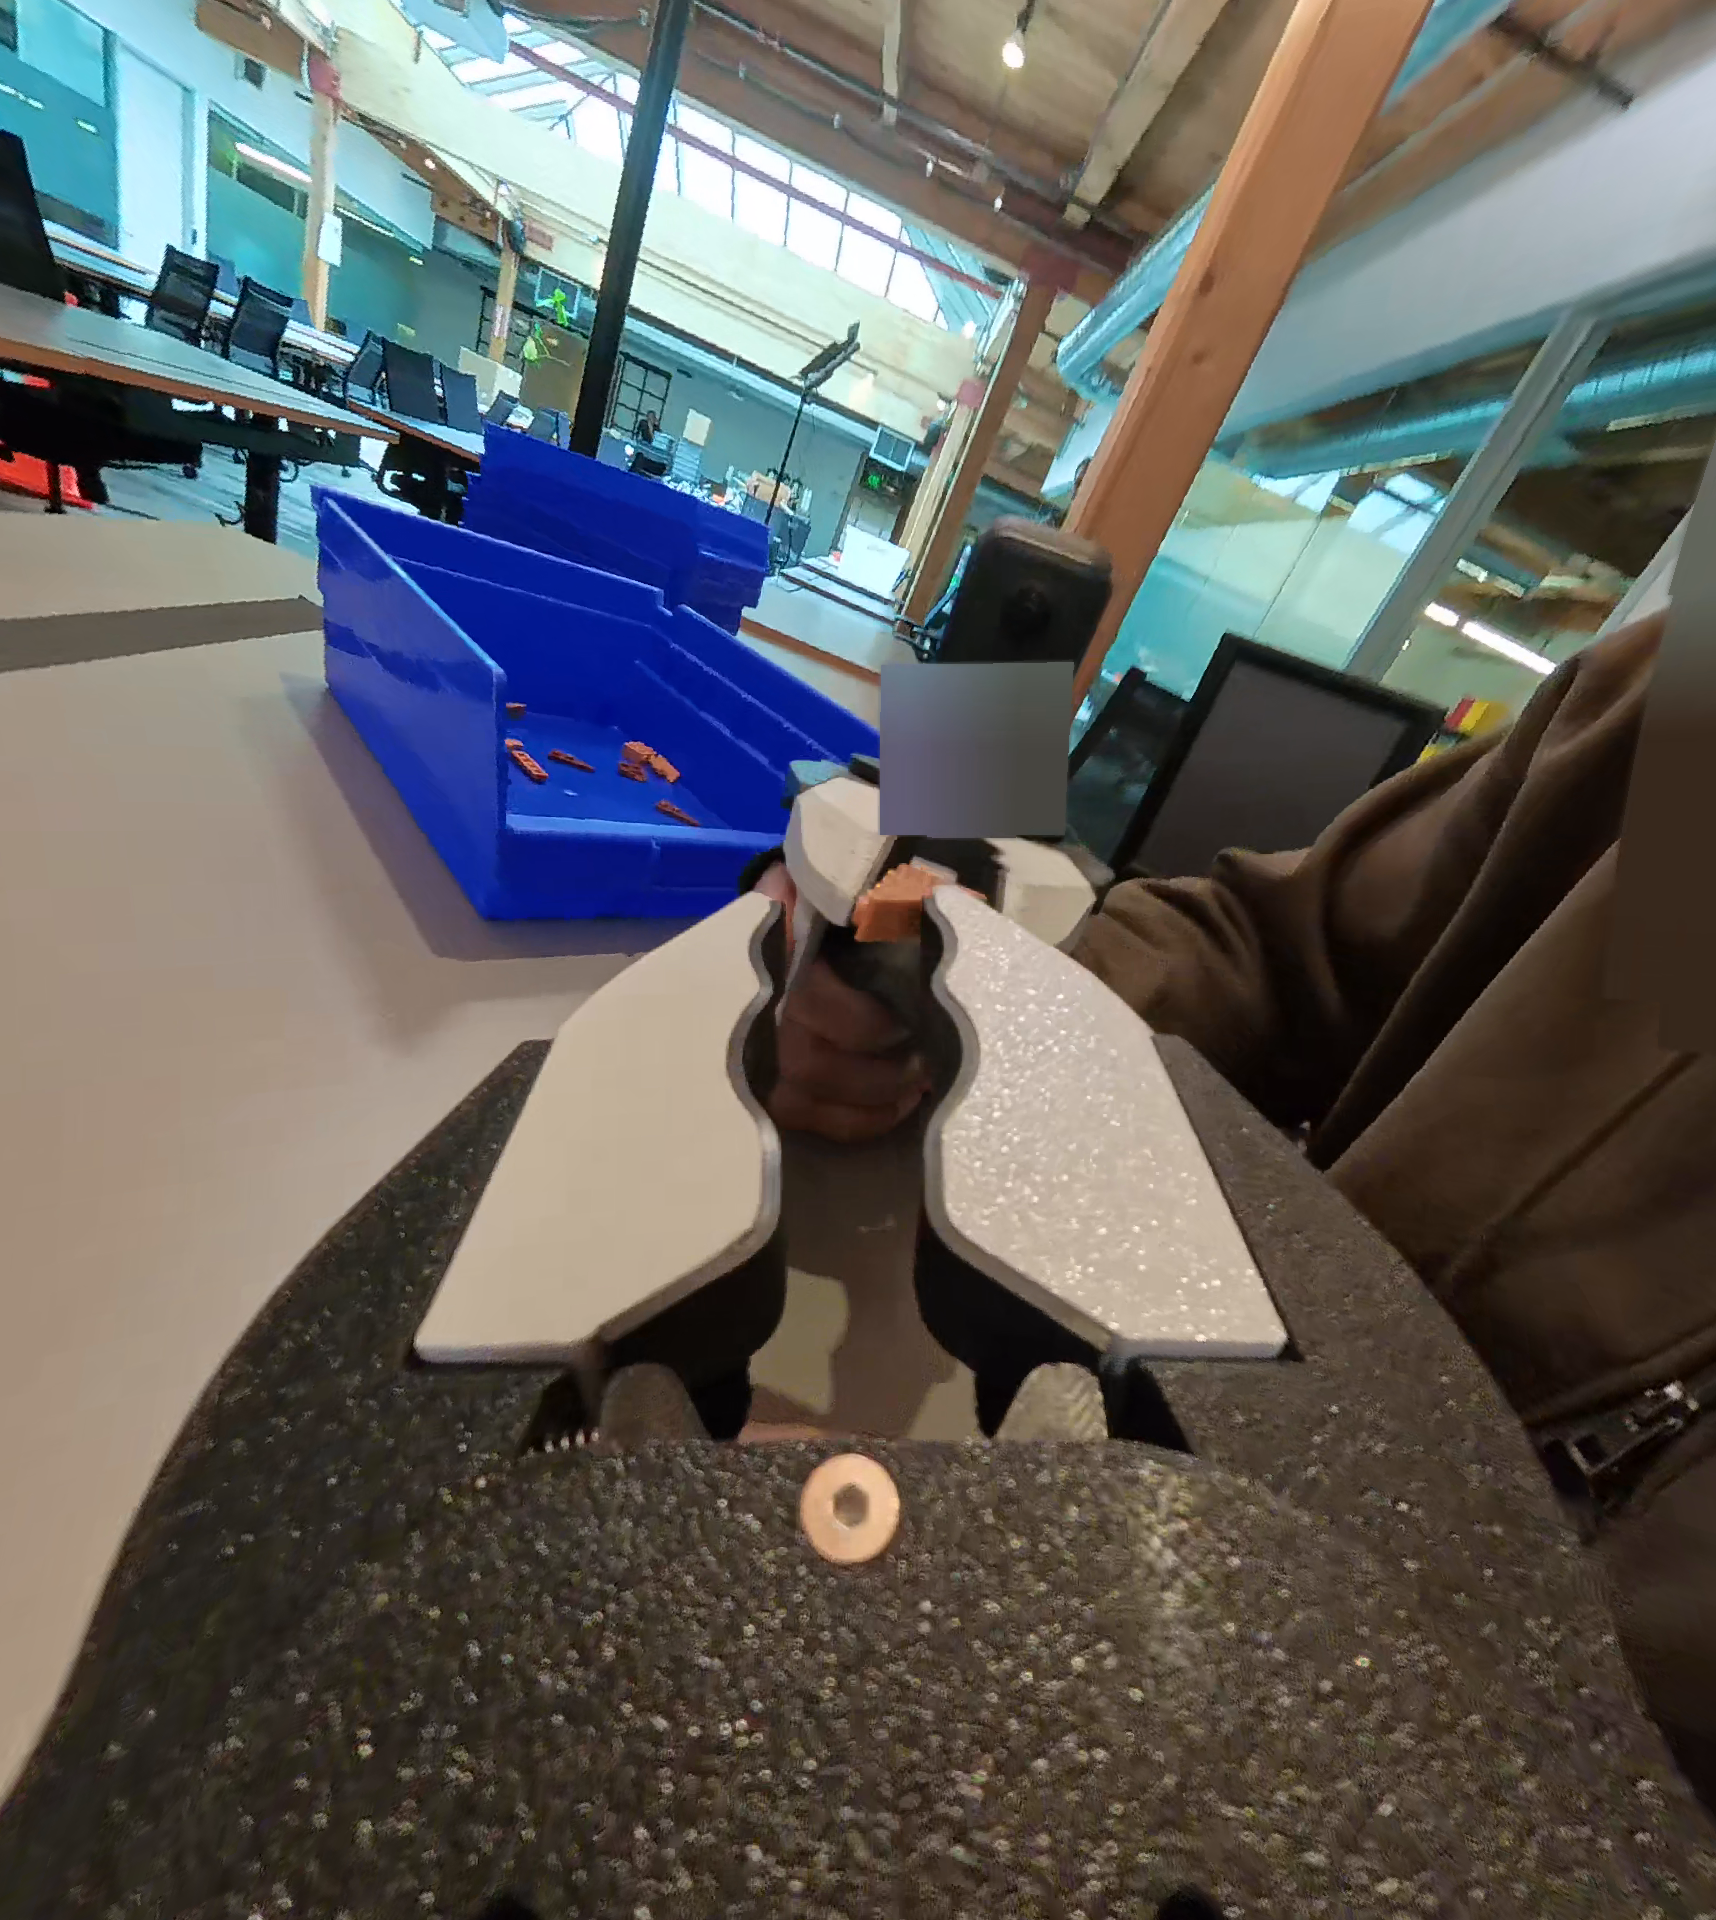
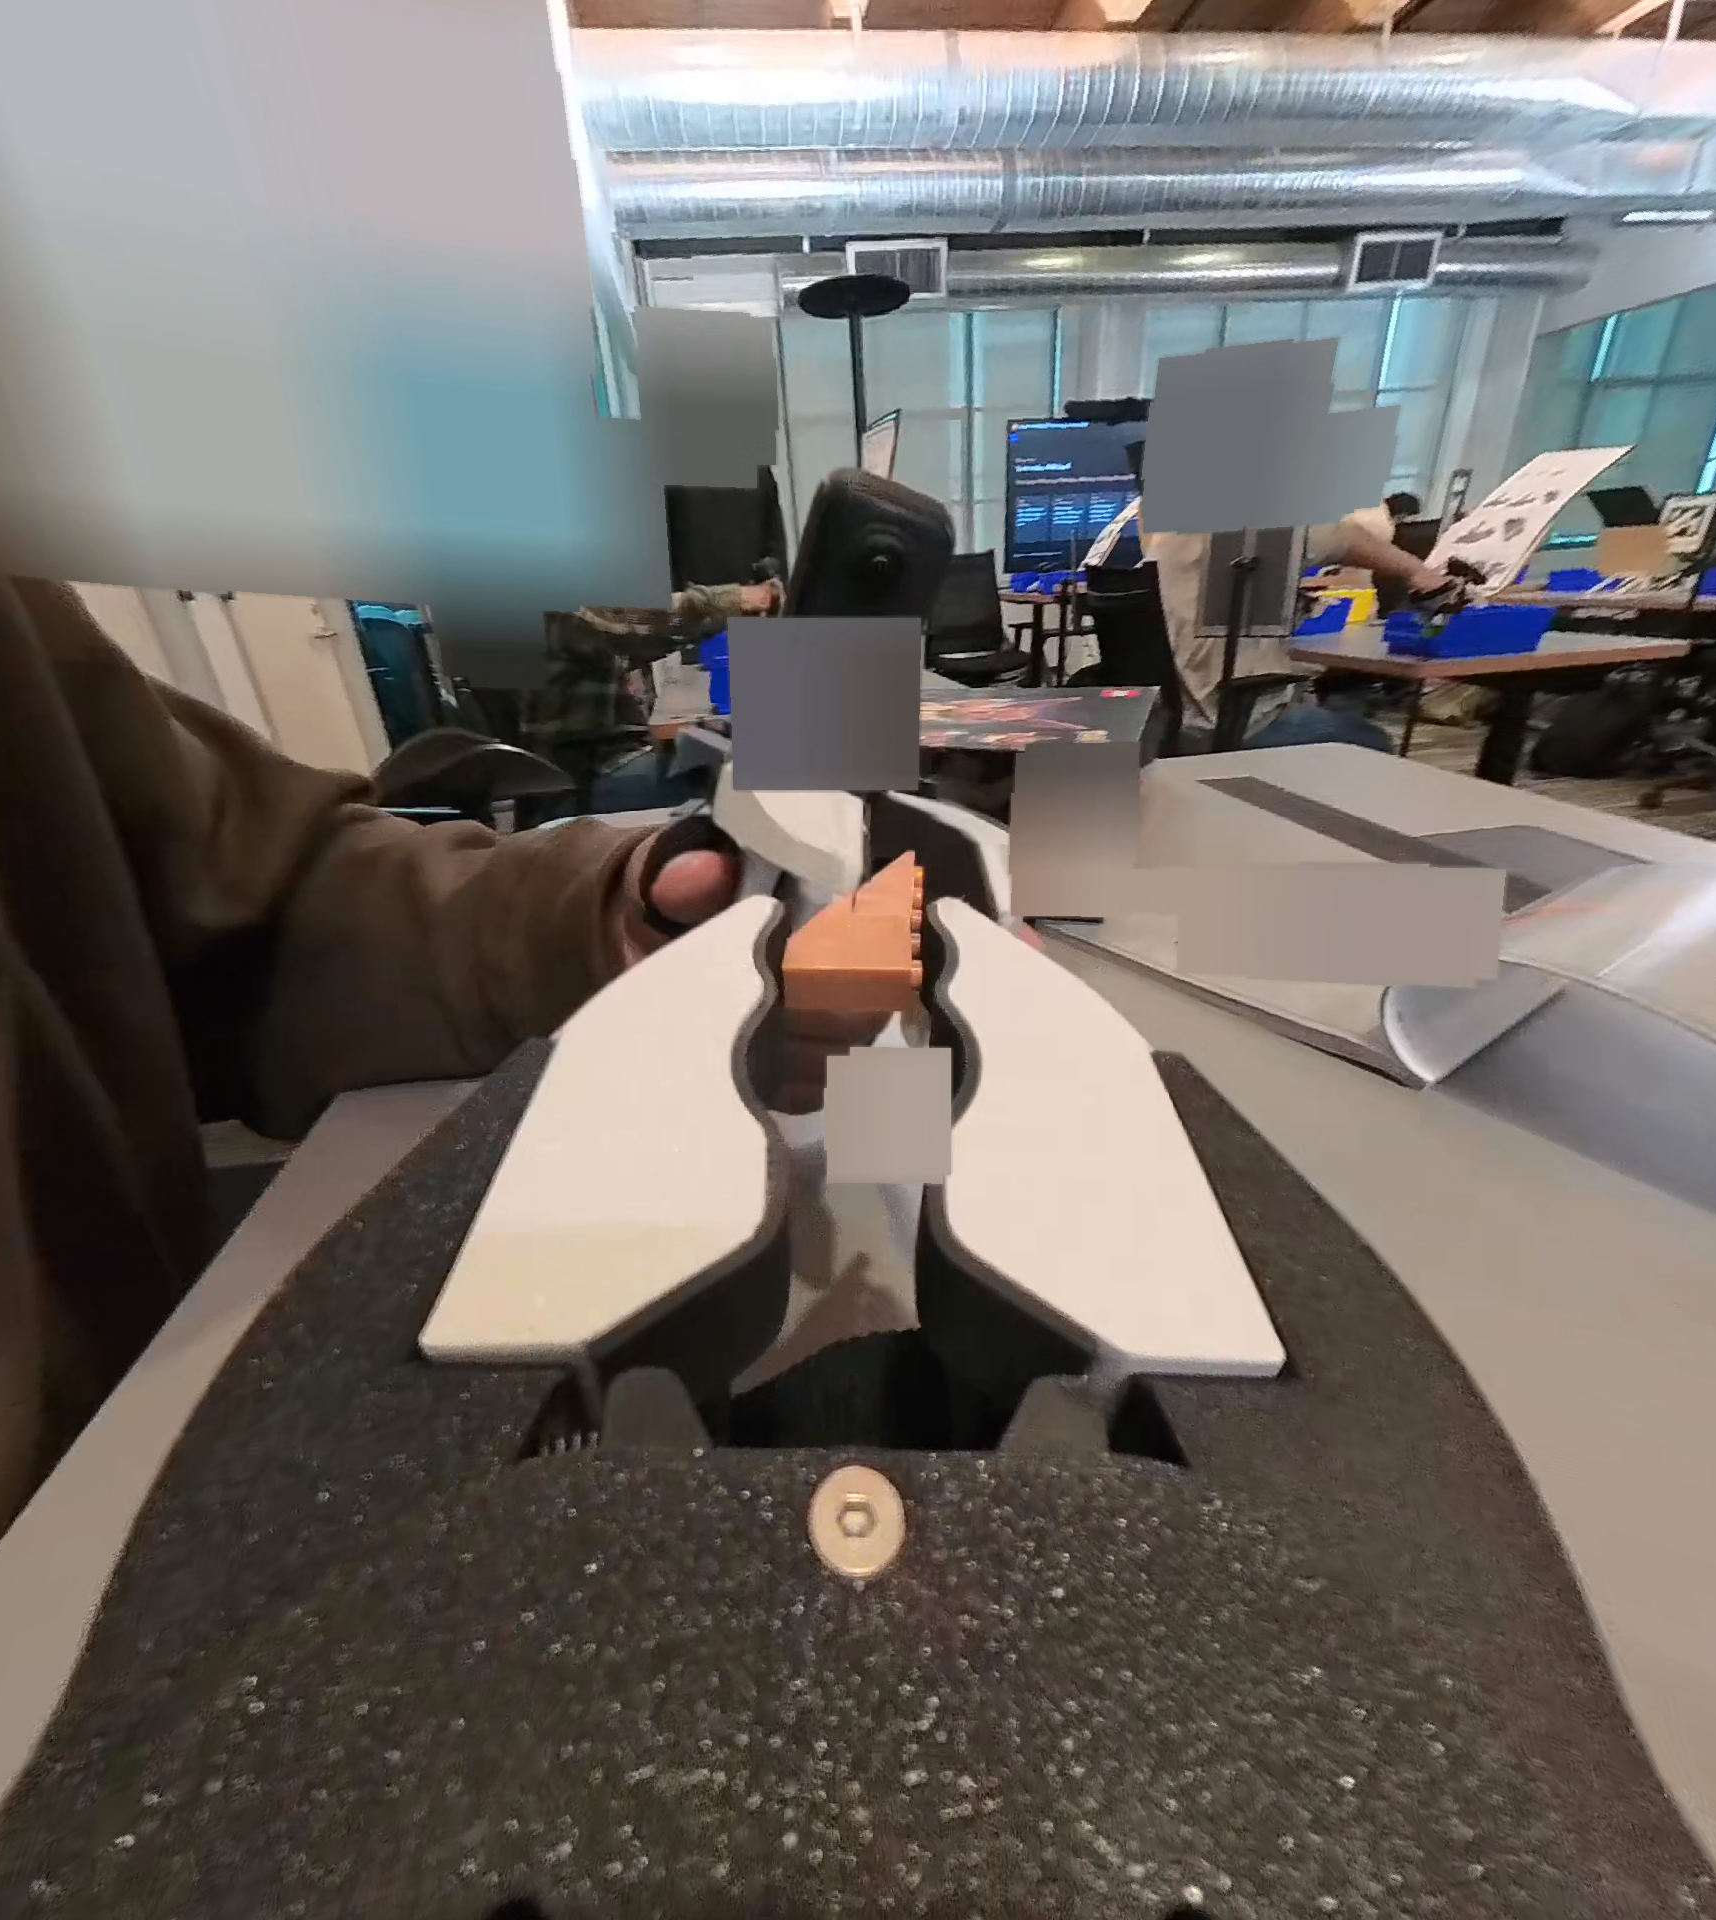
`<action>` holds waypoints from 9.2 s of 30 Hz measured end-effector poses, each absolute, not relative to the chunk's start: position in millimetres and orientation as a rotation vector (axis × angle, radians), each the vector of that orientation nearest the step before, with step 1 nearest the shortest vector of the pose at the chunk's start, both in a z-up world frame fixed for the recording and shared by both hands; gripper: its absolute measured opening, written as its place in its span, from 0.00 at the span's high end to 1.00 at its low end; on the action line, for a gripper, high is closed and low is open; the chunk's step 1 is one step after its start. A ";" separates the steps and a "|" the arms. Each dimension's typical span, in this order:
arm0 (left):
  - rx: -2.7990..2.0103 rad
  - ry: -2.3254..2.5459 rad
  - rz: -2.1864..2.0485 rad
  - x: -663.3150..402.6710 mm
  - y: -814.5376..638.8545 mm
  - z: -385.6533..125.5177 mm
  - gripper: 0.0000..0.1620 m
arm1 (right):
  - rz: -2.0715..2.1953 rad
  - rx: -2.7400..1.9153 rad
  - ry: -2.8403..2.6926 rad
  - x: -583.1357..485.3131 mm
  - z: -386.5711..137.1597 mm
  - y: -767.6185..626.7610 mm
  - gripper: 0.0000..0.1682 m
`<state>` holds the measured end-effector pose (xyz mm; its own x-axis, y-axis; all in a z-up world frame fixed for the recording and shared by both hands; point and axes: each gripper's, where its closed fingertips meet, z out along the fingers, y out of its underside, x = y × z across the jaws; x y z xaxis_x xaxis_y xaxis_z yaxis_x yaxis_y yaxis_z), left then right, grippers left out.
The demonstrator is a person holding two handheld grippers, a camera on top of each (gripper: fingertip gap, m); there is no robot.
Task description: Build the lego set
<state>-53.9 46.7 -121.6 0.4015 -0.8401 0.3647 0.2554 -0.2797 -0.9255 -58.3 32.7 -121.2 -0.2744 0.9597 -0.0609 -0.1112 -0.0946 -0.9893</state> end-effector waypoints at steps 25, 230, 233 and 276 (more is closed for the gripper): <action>-1.487 0.736 -1.030 -51.3 38.9 -132.6 0.88 | 1.454 -1.071 -1.361 -61.0 -132.2 29.5 0.86; -1.411 0.588 -0.888 -101.9 99.2 -135.1 0.94 | 0.524 -0.965 -1.309 -79.2 -138.2 117.5 0.96; -1.423 0.615 -0.908 -95.7 96.1 -137.0 0.94 | 0.373 -0.871 -1.322 -77.6 -135.3 118.5 0.96; -1.447 0.657 -1.117 -66.3 76.7 -136.0 0.94 | -0.529 0.149 -1.245 -72.8 -123.1 75.4 0.96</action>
